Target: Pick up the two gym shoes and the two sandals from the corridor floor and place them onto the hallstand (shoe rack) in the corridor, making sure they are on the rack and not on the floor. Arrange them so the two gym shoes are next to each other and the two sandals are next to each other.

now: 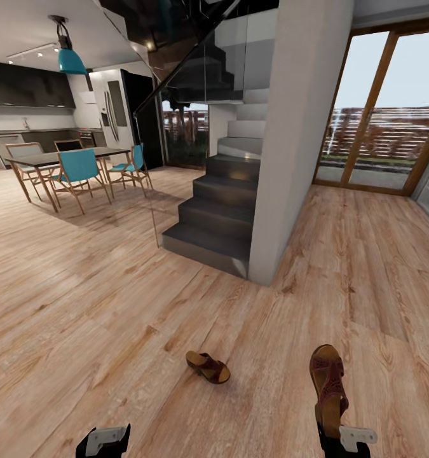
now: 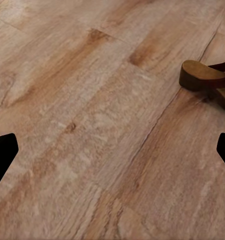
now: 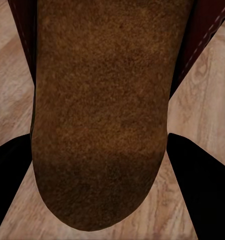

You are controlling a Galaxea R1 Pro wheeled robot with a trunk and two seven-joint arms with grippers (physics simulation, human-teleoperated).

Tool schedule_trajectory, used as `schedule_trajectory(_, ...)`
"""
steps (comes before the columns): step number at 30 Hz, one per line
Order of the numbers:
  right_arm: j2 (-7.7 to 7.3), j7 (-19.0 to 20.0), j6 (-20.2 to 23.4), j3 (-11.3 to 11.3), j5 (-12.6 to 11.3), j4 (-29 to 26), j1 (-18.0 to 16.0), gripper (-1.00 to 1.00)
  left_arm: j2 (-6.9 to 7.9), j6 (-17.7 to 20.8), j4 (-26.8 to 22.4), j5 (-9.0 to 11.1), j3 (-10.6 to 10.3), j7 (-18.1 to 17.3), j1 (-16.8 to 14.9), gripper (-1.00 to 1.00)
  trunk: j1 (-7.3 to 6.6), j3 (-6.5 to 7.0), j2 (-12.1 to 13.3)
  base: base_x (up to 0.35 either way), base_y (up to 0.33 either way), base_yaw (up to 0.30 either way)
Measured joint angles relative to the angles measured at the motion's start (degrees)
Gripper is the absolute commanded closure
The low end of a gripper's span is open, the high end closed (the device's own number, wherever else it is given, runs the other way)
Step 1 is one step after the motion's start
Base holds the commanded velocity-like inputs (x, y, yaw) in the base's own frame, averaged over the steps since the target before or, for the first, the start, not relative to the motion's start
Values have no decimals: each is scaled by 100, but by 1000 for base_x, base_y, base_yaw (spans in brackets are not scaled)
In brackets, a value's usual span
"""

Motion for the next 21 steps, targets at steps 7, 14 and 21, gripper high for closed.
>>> schedule_trajectory(7, -4, 10, -1, 11, 14, 7, 0, 100, 0, -1, 0, 0, 0, 0, 0, -100, 0, 0, 0, 0, 0, -2)
schedule_trajectory(14, 0, -2, -1, 3, -8, 2, 0, 100, 0, 0, 0, 0, 0, 0, 0, -100, 0, 0, 0, 0, 0, 0)
schedule_trajectory(21, 8, -5, 0, -14, -20, -1, 0, 100, 0, 6, 0, 0, 0, 0, 0, -100, -1, 0, 0, 35, 23, 0)
